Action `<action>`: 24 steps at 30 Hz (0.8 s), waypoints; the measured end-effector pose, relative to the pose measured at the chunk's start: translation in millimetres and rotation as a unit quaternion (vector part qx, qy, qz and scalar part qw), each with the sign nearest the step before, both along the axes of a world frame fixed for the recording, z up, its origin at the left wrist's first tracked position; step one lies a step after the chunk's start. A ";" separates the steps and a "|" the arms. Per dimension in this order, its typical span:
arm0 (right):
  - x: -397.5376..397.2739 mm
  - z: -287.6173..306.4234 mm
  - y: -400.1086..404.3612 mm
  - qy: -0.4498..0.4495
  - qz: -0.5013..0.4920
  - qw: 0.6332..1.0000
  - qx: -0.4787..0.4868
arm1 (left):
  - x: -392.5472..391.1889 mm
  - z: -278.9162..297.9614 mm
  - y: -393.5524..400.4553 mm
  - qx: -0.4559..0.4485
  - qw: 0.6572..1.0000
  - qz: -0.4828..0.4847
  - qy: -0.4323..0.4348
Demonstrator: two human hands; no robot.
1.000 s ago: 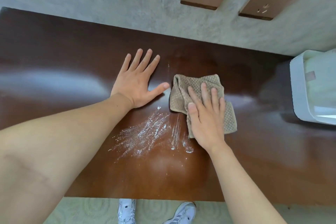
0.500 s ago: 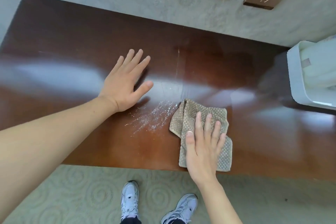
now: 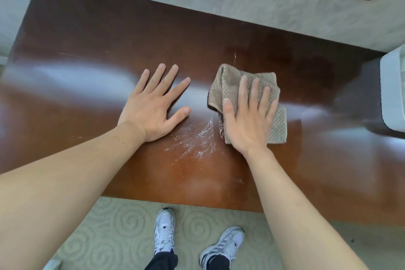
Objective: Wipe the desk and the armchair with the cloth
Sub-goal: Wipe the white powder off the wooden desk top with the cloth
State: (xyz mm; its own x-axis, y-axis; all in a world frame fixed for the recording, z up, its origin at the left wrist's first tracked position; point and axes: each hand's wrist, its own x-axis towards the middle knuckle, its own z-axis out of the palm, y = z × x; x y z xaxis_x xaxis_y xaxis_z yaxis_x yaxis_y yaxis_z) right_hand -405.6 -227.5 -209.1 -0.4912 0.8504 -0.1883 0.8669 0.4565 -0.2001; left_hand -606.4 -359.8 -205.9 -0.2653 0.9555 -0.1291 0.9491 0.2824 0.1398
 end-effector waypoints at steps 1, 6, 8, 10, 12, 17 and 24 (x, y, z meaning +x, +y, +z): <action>-7.6 -0.5 10.7 0.000 0.008 1.000 0.004 | -0.3 -0.2 0.4 0.001 1.000 -0.001 0.000; -44.6 -0.4 61.7 -0.019 0.049 0.998 0.025 | -1.8 -0.1 0.4 0.014 1.000 0.003 -0.008; -57.7 0.0 76.6 -0.024 0.061 0.998 0.020 | -1.4 0.5 0.4 0.017 1.000 0.005 -0.009; -66.8 -0.6 84.2 -0.027 0.062 0.998 0.014 | -1.1 1.2 0.3 0.017 1.000 0.005 -0.007; -69.5 -0.8 84.7 -0.028 0.059 0.998 0.007 | -1.3 1.9 0.3 0.018 1.000 0.003 -0.005; -55.2 3.3 49.1 -0.017 0.119 0.993 0.007 | -0.3 4.0 0.0 0.014 1.000 0.002 -0.008; -10.6 6.1 -53.2 0.007 0.106 0.994 -0.017 | 0.4 7.0 -1.6 0.015 1.000 0.001 -0.019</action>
